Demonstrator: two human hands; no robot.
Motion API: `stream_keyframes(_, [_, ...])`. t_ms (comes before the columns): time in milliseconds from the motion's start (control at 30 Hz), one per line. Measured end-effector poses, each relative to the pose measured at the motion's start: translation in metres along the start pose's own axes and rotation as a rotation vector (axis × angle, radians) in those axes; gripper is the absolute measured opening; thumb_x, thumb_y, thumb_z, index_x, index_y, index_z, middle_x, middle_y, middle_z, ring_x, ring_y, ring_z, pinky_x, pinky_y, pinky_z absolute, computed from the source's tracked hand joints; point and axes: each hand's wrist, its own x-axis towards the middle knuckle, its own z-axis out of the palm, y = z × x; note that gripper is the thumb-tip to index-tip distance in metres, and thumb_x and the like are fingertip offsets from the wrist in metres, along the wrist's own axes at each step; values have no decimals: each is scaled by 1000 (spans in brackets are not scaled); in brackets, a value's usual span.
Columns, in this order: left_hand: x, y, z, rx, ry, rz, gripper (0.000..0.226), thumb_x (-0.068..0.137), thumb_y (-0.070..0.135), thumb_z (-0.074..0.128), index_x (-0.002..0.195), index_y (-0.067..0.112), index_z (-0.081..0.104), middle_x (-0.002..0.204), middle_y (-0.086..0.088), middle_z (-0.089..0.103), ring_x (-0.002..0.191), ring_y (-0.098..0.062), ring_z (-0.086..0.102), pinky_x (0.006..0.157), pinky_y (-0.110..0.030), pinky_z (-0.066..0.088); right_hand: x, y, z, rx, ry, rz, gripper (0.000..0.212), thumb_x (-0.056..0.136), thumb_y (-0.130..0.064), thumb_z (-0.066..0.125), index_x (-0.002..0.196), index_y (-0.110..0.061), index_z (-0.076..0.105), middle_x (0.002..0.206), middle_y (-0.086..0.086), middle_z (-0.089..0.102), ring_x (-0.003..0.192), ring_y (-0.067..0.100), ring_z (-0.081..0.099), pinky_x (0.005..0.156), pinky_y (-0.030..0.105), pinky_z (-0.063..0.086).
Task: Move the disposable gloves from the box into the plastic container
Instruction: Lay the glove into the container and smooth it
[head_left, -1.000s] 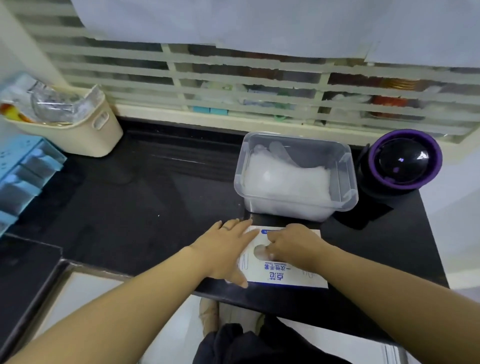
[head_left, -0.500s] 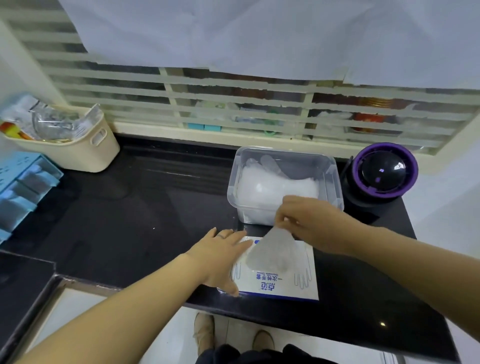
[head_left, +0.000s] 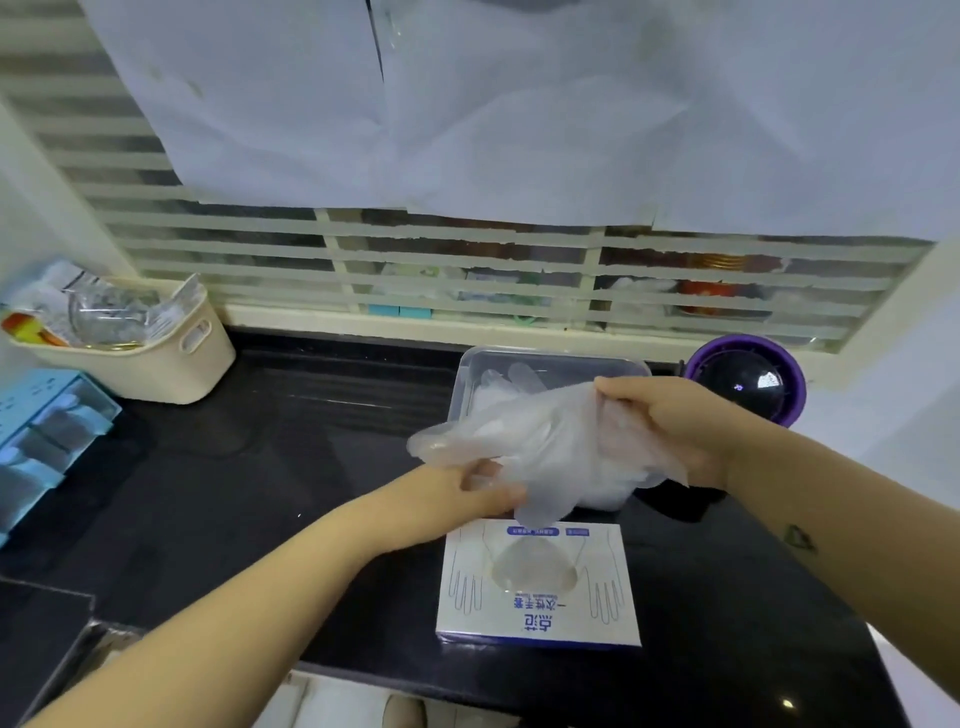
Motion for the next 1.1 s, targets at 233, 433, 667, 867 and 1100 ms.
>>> stream_keyframes(233, [26, 44, -10, -430, 202, 37, 52, 86, 54, 59, 132, 31, 57, 131, 11, 58, 119, -7, 54, 102, -31, 41, 13, 14, 3, -12, -160, 238, 25, 94, -19, 55, 99, 1, 69, 91, 16, 70, 80, 25, 67, 88, 38, 54])
stream_keyframes(433, [46, 56, -19, -827, 345, -243, 18, 96, 23, 57, 103, 9, 68, 109, -16, 69, 99, -27, 68, 81, -39, 59, 34, 22, -2, -293, -97, 53, 45, 99, -42, 42, 129, -11, 54, 120, 9, 64, 109, 25, 61, 95, 38, 50])
stream_keyframes(667, [70, 57, -41, -931, 461, -330, 19, 97, 20, 57, 98, 3, 65, 84, -11, 68, 71, -20, 66, 48, -25, 55, 21, 12, -3, -849, 31, -749, 103, 66, -67, 69, 148, -41, 12, 144, -26, 27, 129, -9, 30, 105, 15, 26])
stream_keyframes(867, [94, 59, -48, -912, 426, -362, 22, 95, 22, 60, 107, 5, 66, 101, -15, 71, 88, -24, 70, 61, -31, 59, 62, 11, 12, -1253, 158, -1052, 76, 82, -20, 71, 148, -20, 32, 139, 1, 52, 124, 18, 50, 102, 32, 45])
stream_keyframes(1100, [97, 44, -67, -911, 231, -306, 50, 87, 58, 56, 115, 17, 64, 109, -10, 71, 99, -26, 70, 81, -39, 58, 100, -16, -12, -758, 282, -686, 24, 94, -14, 54, 116, -20, 62, 87, -4, 70, 79, 12, 65, 75, 27, 54])
